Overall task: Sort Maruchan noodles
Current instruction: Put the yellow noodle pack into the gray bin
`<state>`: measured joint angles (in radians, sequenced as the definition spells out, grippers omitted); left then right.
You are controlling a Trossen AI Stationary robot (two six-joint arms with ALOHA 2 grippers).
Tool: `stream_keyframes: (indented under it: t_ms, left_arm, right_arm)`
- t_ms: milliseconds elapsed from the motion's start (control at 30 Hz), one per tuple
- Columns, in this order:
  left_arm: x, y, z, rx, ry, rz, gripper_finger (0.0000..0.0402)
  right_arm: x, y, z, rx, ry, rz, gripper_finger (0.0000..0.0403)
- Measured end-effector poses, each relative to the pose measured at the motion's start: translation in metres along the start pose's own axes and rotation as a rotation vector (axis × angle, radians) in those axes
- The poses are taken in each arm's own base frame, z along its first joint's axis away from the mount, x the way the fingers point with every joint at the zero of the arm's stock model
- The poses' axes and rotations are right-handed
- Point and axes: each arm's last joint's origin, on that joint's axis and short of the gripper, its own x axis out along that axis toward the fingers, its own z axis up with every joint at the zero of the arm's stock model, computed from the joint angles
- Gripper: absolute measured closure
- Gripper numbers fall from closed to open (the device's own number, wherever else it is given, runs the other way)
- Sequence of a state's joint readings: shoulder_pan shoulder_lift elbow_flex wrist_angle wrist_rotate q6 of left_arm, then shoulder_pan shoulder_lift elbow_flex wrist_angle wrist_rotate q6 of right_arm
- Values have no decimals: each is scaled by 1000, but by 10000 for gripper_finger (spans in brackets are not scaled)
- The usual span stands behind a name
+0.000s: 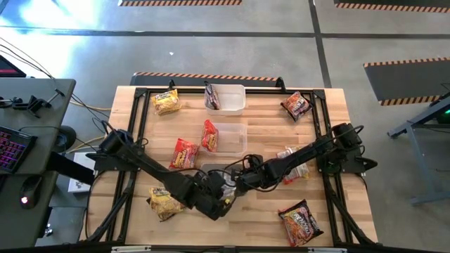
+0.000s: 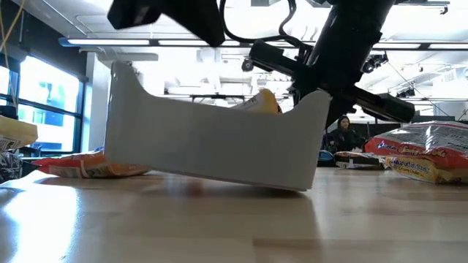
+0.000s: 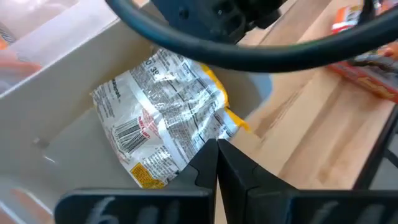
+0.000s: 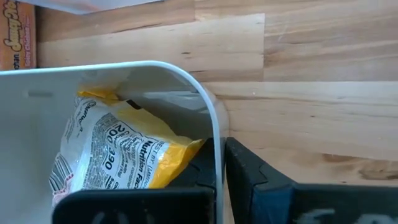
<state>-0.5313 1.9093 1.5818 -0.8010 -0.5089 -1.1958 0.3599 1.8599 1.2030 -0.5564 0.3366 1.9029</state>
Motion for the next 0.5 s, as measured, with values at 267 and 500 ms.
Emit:
stream_keyframes:
  t_ms: [267,500]
  left_arm:
    - [-7,-1,1,-38,-26,-16,401]
    - [-8,-5,1,-26,-33,-48,401]
  right_arm:
    - [0,1,1,-126,57,-13,394]
    - [1,1,1,-137,102,-28,309]
